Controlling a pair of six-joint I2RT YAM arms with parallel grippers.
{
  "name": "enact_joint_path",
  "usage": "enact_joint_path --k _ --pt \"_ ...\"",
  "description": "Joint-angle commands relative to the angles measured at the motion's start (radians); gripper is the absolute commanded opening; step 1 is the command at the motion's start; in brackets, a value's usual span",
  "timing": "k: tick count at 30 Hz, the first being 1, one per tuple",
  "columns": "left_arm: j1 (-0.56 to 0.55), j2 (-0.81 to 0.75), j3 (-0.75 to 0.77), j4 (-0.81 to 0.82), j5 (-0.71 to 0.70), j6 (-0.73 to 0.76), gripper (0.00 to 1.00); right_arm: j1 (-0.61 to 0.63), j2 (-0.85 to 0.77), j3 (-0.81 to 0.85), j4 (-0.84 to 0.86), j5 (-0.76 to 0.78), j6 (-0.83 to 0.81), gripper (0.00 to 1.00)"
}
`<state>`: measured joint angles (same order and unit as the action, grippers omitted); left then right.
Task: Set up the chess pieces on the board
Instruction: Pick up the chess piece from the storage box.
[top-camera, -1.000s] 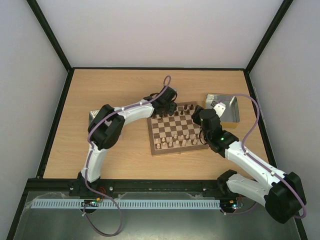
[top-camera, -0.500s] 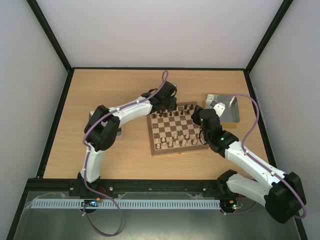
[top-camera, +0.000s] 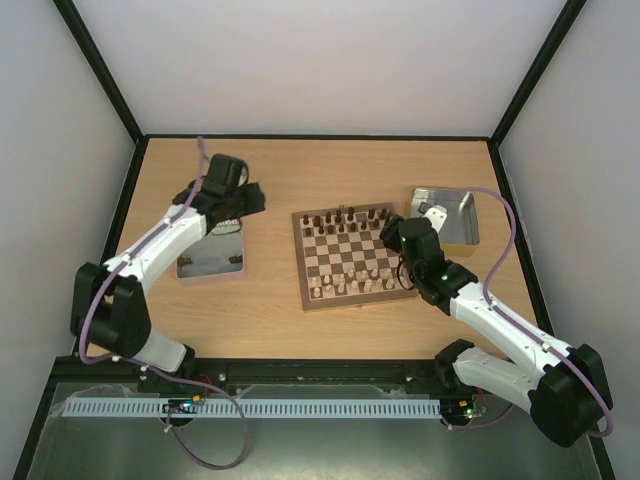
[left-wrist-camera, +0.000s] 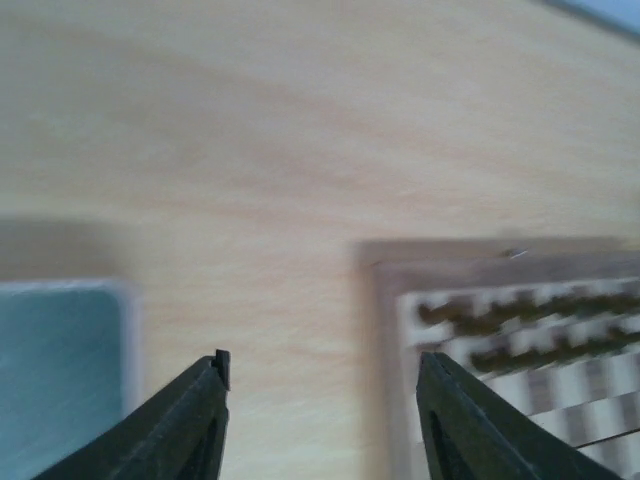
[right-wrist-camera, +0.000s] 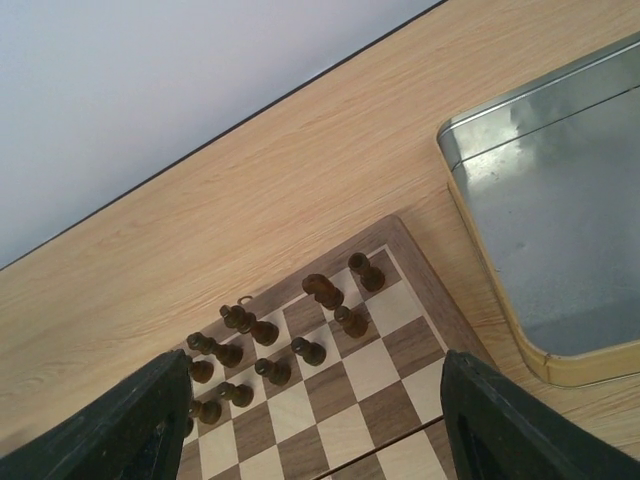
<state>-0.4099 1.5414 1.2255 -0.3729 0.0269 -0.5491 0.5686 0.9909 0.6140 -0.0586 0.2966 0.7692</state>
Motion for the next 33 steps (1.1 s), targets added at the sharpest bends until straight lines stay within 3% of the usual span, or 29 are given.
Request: enact_joint_path --k 1,5,9,13,19,25,33 --pt "0.101 -0.117 -0.171 -0.113 0.054 0.006 0.57 -0.007 0.001 0.006 0.012 -0.018 0.018 0.67" --pt "0.227 -0.184 -0.266 -0.189 0.045 0.048 0.58 -0.007 0.018 0.001 0.035 -0.029 0.028 0.67" --pt "0.306 -0.190 -0.328 -0.234 -0.052 0.060 0.57 -0.007 0.044 0.004 0.050 -0.039 0.031 0.67" --pt "0.363 -0.151 -0.366 -0.235 -0.114 0.051 0.50 -0.007 0.072 0.015 0.055 -0.048 0.029 0.67" --pt "0.376 -0.116 -0.395 -0.227 -0.213 -0.014 0.45 -0.007 0.107 0.035 0.054 -0.057 0.020 0.67" --pt "0.378 -0.117 -0.433 -0.197 -0.305 -0.134 0.52 -0.007 0.125 0.062 0.058 -0.045 -0.005 0.66" --pt "0.379 -0.119 -0.490 -0.059 -0.274 -0.281 0.49 -0.007 0.147 0.093 0.052 -0.062 -0.026 0.66"
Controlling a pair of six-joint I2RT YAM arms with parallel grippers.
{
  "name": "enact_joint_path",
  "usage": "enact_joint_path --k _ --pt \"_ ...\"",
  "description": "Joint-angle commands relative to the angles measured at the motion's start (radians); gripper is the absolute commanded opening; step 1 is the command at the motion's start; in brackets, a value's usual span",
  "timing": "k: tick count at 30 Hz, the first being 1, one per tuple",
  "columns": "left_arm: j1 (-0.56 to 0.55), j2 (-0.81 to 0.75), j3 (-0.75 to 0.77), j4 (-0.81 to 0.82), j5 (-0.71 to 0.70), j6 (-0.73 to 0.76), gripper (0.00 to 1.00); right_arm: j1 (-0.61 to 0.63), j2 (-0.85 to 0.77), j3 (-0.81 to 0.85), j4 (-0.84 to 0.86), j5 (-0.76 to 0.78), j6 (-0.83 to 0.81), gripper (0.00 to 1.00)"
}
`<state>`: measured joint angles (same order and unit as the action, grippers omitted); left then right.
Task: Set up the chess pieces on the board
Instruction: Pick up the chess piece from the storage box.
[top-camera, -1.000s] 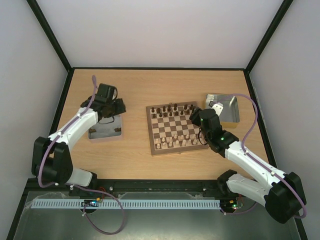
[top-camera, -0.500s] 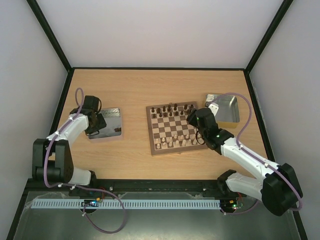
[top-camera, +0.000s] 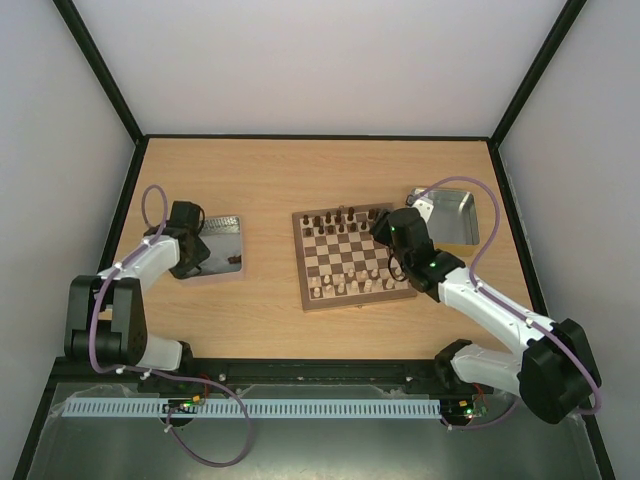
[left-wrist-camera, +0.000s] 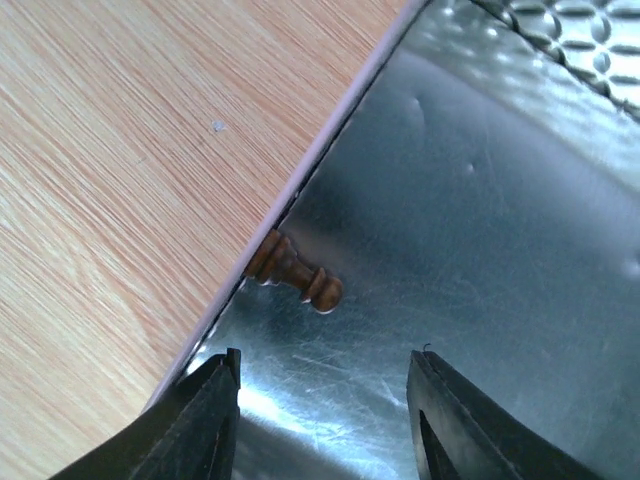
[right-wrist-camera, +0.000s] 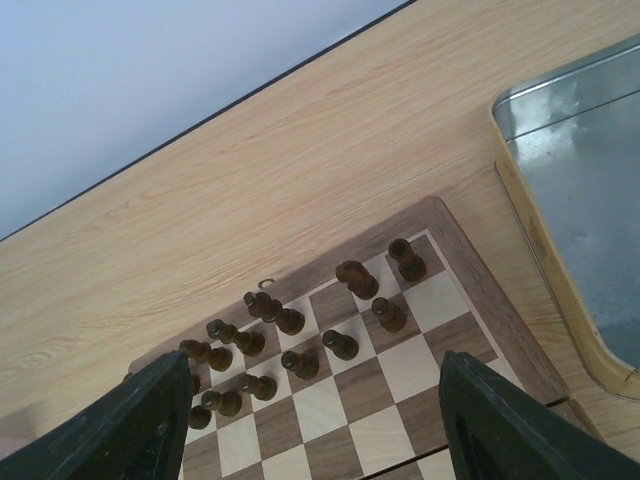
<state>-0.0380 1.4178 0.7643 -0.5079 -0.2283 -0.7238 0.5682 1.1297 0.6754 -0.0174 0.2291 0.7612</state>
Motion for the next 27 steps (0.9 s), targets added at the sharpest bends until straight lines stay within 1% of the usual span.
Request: enact_joint_path --k 1,5,11,18,22,25,27 --pt "0.007 0.004 -0.041 0.088 -0.032 -0.129 0.47 -0.007 0.006 0.031 0.011 0.004 -0.016 0.66" --pt "0.007 0.012 -0.078 0.114 -0.100 -0.213 0.44 -0.007 -0.001 0.026 0.011 0.000 -0.016 0.66" --pt "0.006 0.072 -0.065 0.125 -0.156 -0.302 0.38 -0.007 -0.006 0.029 0.013 -0.008 -0.016 0.66" --pt "0.001 0.112 -0.061 0.144 -0.238 -0.407 0.38 -0.007 -0.011 0.029 0.011 -0.013 -0.016 0.66" --pt "-0.002 0.113 -0.058 0.150 -0.280 -0.431 0.36 -0.007 -0.013 0.029 0.010 -0.016 -0.013 0.66" --pt "-0.002 0.124 -0.055 0.160 -0.293 -0.429 0.30 -0.007 -0.012 0.029 0.011 -0.016 -0.013 0.66" --pt "-0.002 0.137 -0.051 0.166 -0.292 -0.422 0.19 -0.006 -0.010 0.029 0.012 -0.016 -0.014 0.66"
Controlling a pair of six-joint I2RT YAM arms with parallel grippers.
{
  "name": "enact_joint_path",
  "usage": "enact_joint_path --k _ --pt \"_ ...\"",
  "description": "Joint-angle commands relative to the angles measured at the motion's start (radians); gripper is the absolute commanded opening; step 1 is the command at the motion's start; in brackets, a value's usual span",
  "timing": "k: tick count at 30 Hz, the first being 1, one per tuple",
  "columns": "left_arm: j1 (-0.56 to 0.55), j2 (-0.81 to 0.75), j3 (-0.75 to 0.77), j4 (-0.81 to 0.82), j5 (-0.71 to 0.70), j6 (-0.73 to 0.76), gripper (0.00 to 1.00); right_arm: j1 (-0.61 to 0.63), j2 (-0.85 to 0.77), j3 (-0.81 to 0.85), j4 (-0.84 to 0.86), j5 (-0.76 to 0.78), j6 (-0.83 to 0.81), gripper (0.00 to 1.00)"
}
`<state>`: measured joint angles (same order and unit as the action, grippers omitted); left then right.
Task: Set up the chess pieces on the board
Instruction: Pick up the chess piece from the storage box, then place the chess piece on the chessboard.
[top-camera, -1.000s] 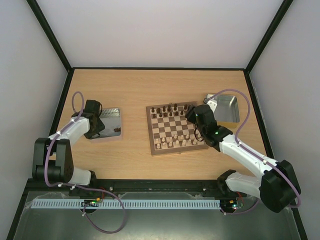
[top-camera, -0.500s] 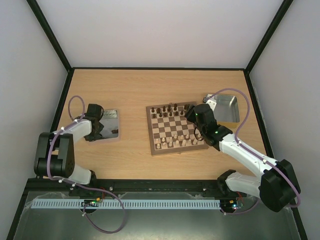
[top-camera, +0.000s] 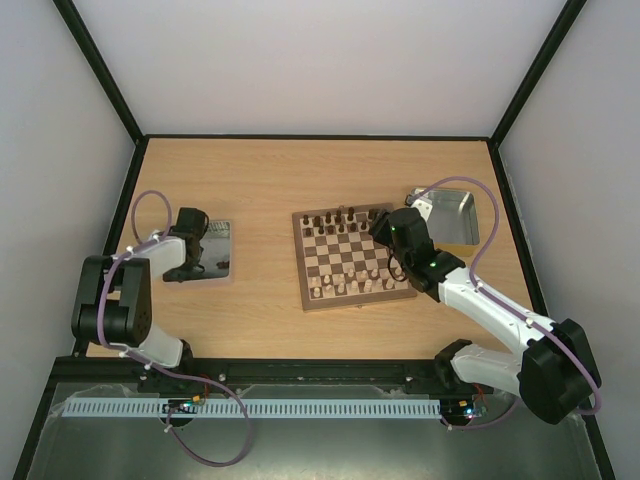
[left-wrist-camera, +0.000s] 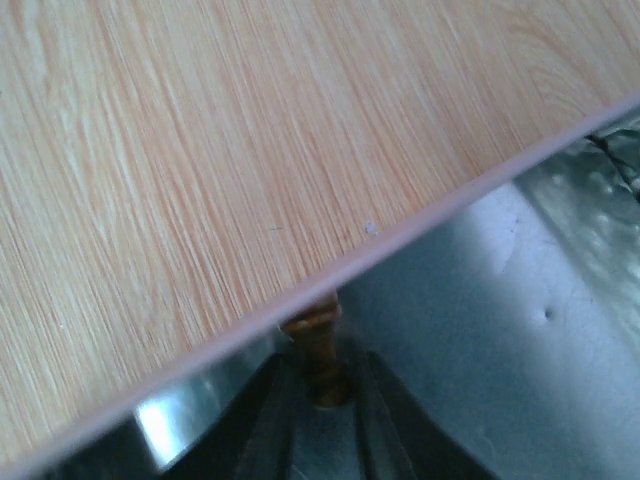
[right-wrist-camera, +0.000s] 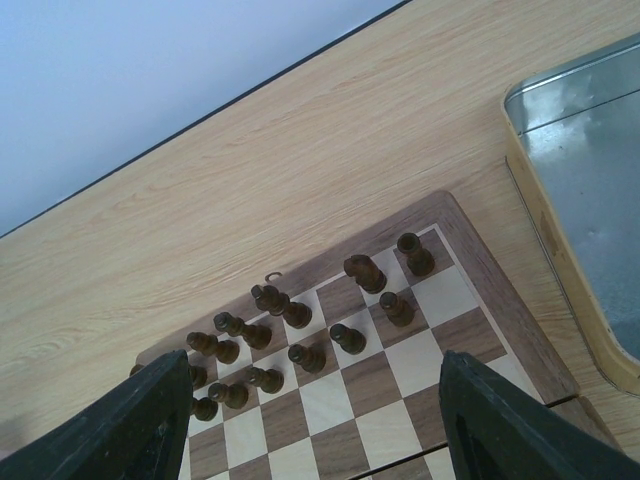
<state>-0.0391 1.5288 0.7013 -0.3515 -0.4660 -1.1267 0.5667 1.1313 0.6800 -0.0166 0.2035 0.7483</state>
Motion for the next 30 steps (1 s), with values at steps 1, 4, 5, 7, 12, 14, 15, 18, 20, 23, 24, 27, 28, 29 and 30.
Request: enact_joint_path --k 1,4,5,7,12,14,15,18,20,23,24,27,28,29,30 --pt "-0.001 0.033 0.014 0.013 -0.051 -0.013 0.13 -0.005 -0.012 0.026 0.010 0.010 -0.001 0.66" --pt "-0.002 0.045 0.015 0.038 -0.037 0.015 0.03 -0.005 -0.010 0.027 0.010 0.009 0.000 0.66" --pt "-0.003 0.045 0.015 0.043 -0.029 0.020 0.03 -0.005 -0.011 0.027 0.010 0.008 0.000 0.66" --pt "-0.013 0.032 0.013 0.050 -0.018 0.031 0.02 -0.005 -0.012 0.027 0.010 0.009 0.001 0.66" --pt "-0.062 -0.042 0.027 0.021 0.002 0.047 0.02 -0.005 -0.014 0.025 0.010 0.013 0.003 0.67" --pt "-0.077 -0.071 0.033 0.007 0.021 0.055 0.02 -0.005 -0.014 0.024 0.011 0.013 0.004 0.66" --pt "-0.080 -0.085 0.035 0.002 0.036 0.061 0.02 -0.005 -0.013 0.024 0.011 0.013 0.004 0.66" --pt "-0.082 -0.125 0.039 0.008 0.110 0.099 0.02 -0.005 -0.013 0.022 0.013 0.009 0.007 0.66" --pt "-0.085 -0.144 0.050 0.037 0.219 0.176 0.02 -0.005 -0.014 0.023 0.012 0.003 0.007 0.66" --pt "-0.114 -0.144 0.100 0.043 0.438 0.354 0.02 -0.005 -0.015 0.023 0.014 -0.010 0.009 0.67" --pt "-0.131 -0.139 0.126 0.022 0.485 0.401 0.02 -0.005 -0.013 0.023 0.015 -0.012 0.012 0.67" --pt "-0.188 -0.131 0.189 -0.035 0.624 0.533 0.02 -0.005 -0.009 0.020 0.024 -0.042 0.016 0.67" --pt "-0.209 -0.135 0.203 -0.038 0.671 0.567 0.02 -0.005 -0.005 0.020 0.031 -0.061 0.013 0.68" --pt "-0.232 -0.139 0.216 -0.038 0.728 0.601 0.02 -0.005 -0.001 0.018 0.037 -0.081 0.011 0.67" --pt "-0.255 -0.141 0.230 -0.039 0.777 0.623 0.02 -0.005 0.002 0.017 0.041 -0.099 0.012 0.67"
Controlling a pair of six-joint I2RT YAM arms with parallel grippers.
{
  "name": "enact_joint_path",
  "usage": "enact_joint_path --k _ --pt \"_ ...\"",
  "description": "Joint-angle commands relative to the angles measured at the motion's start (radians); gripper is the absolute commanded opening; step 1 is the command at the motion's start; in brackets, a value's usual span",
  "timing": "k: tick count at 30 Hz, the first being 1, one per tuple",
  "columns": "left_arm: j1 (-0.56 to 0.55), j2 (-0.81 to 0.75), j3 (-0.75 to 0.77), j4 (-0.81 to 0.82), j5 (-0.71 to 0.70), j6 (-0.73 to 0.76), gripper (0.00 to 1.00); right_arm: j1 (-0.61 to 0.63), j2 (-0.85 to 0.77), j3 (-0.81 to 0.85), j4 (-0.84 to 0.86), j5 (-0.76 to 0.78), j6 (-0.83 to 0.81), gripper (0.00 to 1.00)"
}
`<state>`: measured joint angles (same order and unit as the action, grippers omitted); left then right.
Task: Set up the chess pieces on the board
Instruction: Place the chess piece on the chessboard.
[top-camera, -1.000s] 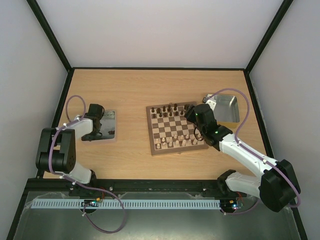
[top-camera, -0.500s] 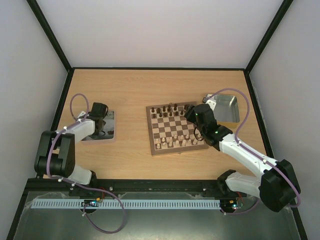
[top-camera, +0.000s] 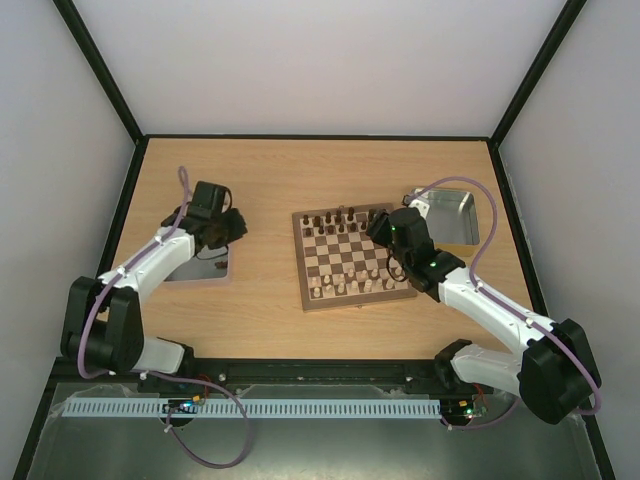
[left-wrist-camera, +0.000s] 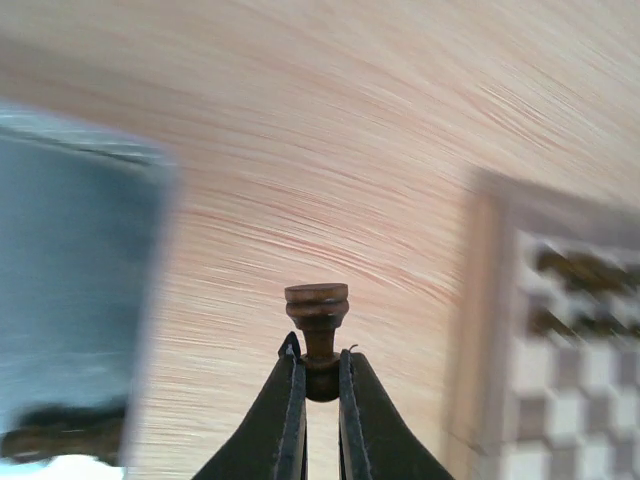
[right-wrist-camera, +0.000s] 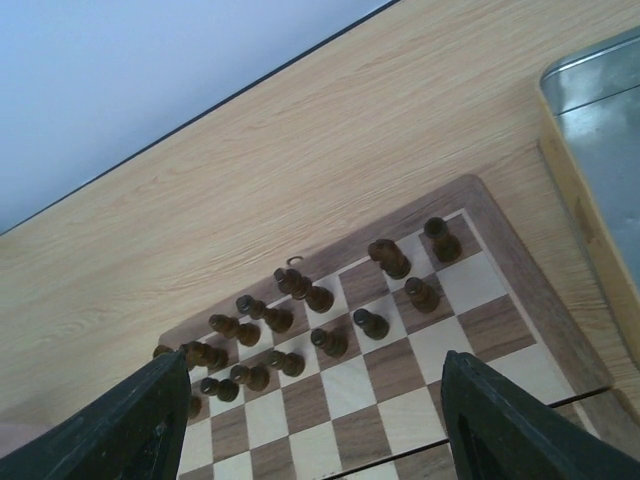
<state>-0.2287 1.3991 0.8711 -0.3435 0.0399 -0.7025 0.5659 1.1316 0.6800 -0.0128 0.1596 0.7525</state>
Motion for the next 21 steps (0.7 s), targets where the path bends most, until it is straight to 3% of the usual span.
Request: enact_joint_path --k 1,6,12,17,21 --pt "-0.088 -0.010 0.076 -0.048 0.320 0.216 0.02 -0.005 0.004 0.016 0.040 -0.067 0.011 0.67" --pt "-0.177 0.061 0.142 -0.079 0.566 0.231 0.02 -0.006 -0.011 -0.003 0.033 -0.070 0.040 0.67" --pt "-0.240 0.195 0.202 -0.160 0.694 0.214 0.04 -0.006 -0.056 -0.032 0.027 -0.043 0.067 0.67" --pt "-0.288 0.301 0.245 -0.211 0.744 0.227 0.04 -0.006 -0.073 -0.047 0.025 -0.042 0.081 0.67" --pt "-0.309 0.383 0.310 -0.292 0.688 0.280 0.04 -0.006 -0.077 -0.052 0.025 -0.043 0.085 0.67"
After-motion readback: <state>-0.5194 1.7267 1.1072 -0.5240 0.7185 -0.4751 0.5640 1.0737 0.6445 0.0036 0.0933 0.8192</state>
